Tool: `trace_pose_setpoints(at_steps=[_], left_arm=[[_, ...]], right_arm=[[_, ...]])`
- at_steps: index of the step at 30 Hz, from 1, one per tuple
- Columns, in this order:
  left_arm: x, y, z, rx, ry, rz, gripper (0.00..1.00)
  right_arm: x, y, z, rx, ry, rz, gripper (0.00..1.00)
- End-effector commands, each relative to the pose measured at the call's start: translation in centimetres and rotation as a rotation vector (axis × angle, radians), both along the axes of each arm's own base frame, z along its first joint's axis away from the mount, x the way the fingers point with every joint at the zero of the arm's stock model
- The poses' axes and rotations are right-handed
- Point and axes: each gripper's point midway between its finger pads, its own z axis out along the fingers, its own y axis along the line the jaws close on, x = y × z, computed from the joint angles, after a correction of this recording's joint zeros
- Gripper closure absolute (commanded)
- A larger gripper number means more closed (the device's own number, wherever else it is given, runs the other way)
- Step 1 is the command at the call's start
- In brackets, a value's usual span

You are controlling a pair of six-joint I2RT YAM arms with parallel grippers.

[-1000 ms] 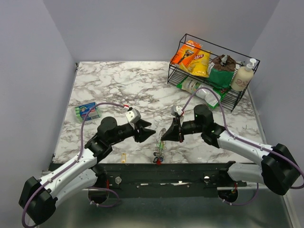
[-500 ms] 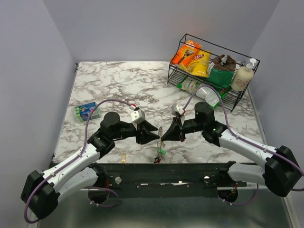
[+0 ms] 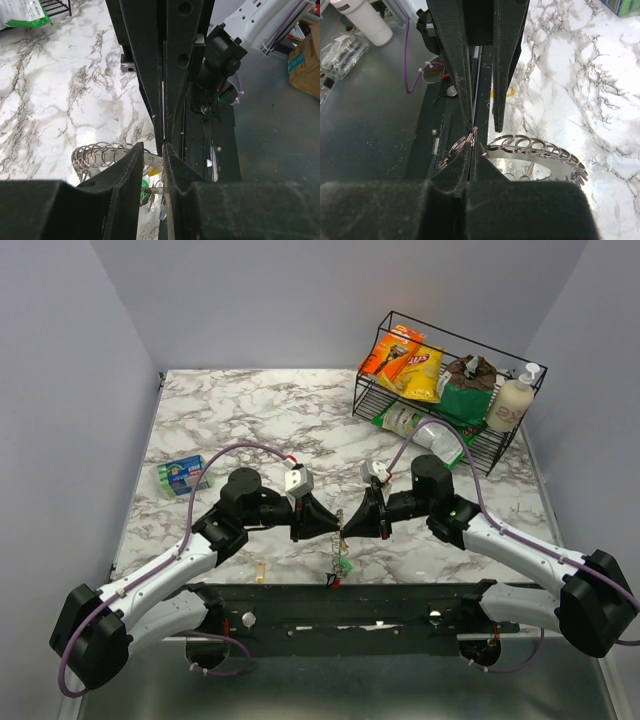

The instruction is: Put the keys on the keyring

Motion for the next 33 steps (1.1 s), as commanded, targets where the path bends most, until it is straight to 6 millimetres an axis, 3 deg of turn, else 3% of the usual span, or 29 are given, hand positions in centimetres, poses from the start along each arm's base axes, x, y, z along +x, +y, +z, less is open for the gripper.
trace_pose_setpoints(at_steps=[1, 10, 17, 23, 33], left_arm=[[-0.6, -0.3, 1.0, -0.012, -0.016, -0.048, 0.71], [-0.7, -0.3, 0.4, 0.013, -0.001, -0.055, 0.65], [-0.5, -0.7, -0.5, 0.048, 0.020, -0.060, 0.82], [-0.3, -1.0, -0.7, 0.058, 0.023, -0.061, 0.89], [-0.1, -0.9, -1.3, 0.085, 0.030, -0.049, 0.77]], right_arm=[[-0.3, 0.3, 2.5, 0.056, -0.070, 0.033, 0.99], [-0.1, 0.3, 2.6, 0.055, -0.071, 0.025, 0.99], [-0.1, 0.3, 2.7, 0.060, -0.077, 0.027, 0.99], [-0.2, 0.3, 2.6, 0.060, -0.077, 0.027, 0.99], [-0.1, 0.3, 2.6, 0.062, -0.081, 0.022, 0.99]])
